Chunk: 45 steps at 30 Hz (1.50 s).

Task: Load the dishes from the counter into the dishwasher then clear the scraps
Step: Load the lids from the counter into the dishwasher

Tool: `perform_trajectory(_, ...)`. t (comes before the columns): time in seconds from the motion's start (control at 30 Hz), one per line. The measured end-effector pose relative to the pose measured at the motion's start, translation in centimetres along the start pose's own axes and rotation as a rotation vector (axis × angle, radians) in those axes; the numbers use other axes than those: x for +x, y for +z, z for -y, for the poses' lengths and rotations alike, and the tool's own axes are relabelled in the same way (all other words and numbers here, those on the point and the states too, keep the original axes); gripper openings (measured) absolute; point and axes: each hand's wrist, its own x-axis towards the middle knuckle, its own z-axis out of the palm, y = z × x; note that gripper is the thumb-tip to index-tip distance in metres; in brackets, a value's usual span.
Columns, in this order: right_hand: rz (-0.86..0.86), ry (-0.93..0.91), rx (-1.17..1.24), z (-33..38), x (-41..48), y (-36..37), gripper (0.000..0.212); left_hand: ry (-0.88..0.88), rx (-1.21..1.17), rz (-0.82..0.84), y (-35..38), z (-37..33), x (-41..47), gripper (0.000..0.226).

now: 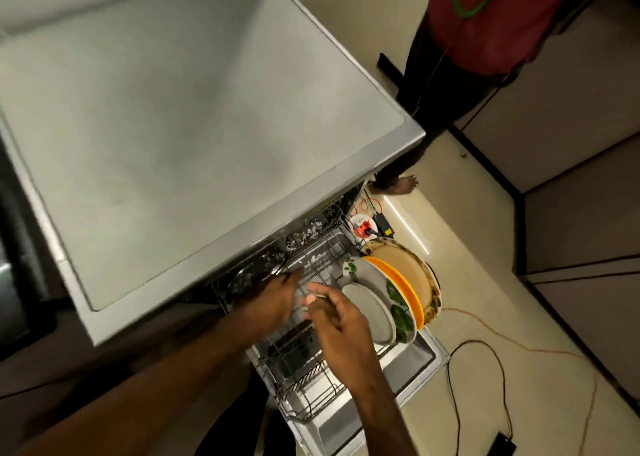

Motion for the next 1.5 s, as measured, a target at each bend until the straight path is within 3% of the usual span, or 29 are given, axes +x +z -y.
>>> perform_trajectory(0.1, 0.036, -0.049, 0.025, 4.0, -2.8, -0.5, 0.025, 0.168, 0.207, -0.113, -4.6, -2.4, -7.7, 0.060)
perform_trajectory(0.27, 0.139, -0.108, 0.089, 10.0, -6.9, 1.2, 0.027, 0.158, 0.135, -0.251, -9.4, -3.3, -18.6, 0.059)
perform_trajectory(0.5, 0.333, -0.155, 0.047, 13.4, -10.1, 7.4, 0.026, -0.082, -0.082, -0.480, -12.8, 1.6, -28.6, 0.070)
perform_trajectory(0.7, 0.519, -0.187, -0.055, 16.1, -12.0, 14.0, 0.024, -0.220, -0.284, -0.715, -12.9, 6.9, -36.3, 0.056)
perform_trajectory(1.0, 0.638, -0.255, -0.180, 20.3, -11.2, 26.1, 0.024, -0.273, -0.512, -0.736, -14.2, 16.7, -41.0, 0.050)
perform_trajectory(1.2, 0.645, -0.299, -0.214, 22.8, -8.7, 34.5, 0.023, -0.270, -0.537, -0.728, -17.7, 23.6, -41.6, 0.039)
perform_trajectory(1.33, 0.616, -0.290, -0.196, 24.2, -7.3, 38.5, 0.022, -0.270, -0.495, -0.745, -20.6, 27.6, -41.0, 0.049)
perform_trajectory(1.5, 0.589, -0.245, -0.188, 25.7, -5.9, 41.5, 0.021, -0.221, -0.457, -0.725, -24.6, 29.9, -40.5, 0.043)
